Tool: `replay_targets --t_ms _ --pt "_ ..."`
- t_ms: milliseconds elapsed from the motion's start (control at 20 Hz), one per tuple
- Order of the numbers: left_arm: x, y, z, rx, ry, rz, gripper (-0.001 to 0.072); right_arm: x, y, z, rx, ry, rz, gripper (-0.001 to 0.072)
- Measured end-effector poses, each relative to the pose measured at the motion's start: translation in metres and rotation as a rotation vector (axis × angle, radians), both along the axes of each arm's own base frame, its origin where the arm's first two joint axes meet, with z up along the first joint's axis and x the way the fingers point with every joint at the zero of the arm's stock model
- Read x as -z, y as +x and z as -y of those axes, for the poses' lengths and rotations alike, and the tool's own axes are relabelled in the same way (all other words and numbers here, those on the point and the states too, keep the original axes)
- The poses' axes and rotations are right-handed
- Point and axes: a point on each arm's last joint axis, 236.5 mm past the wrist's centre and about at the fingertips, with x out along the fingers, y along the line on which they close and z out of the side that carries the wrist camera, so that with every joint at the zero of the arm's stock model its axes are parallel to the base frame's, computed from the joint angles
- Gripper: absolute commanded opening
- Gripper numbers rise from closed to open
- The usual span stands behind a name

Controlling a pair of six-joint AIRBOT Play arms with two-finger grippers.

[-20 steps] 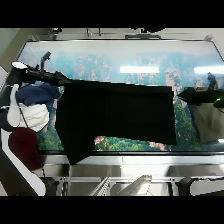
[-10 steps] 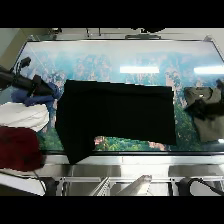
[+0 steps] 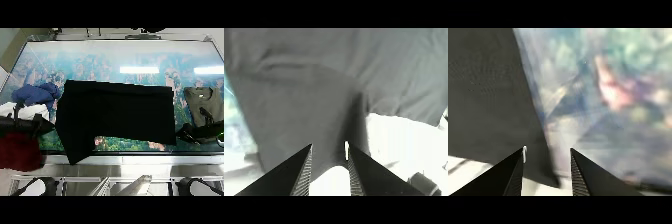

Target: Fold the shirts.

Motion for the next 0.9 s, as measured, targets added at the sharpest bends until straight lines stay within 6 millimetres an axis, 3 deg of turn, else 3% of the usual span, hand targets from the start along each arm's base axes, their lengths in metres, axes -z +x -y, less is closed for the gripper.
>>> replay_targets --t_ms 200,500,700,900 --pt "0.019 -0.026 0.000 -0.092 0.019 -0.014 0.0241 0.006 0.013 -0.020 0.025 0.106 0.044 0.0337" --pt "0.051 -0.053 0.002 -0.138 0.069 -0.053 0.0242 0.008 0.022 -0.029 0.023 0.150 0.089 0.0337" --pt "0.071 -0.051 -0.004 -0.158 0.080 -0.075 0.0241 0.007 0.023 -0.030 0.016 0.158 0.099 0.0338" --pt "0.081 -0.034 0.004 -0.115 0.037 -0.088 0.0240 0.007 0.023 -0.031 0.012 0.160 0.102 0.0338"
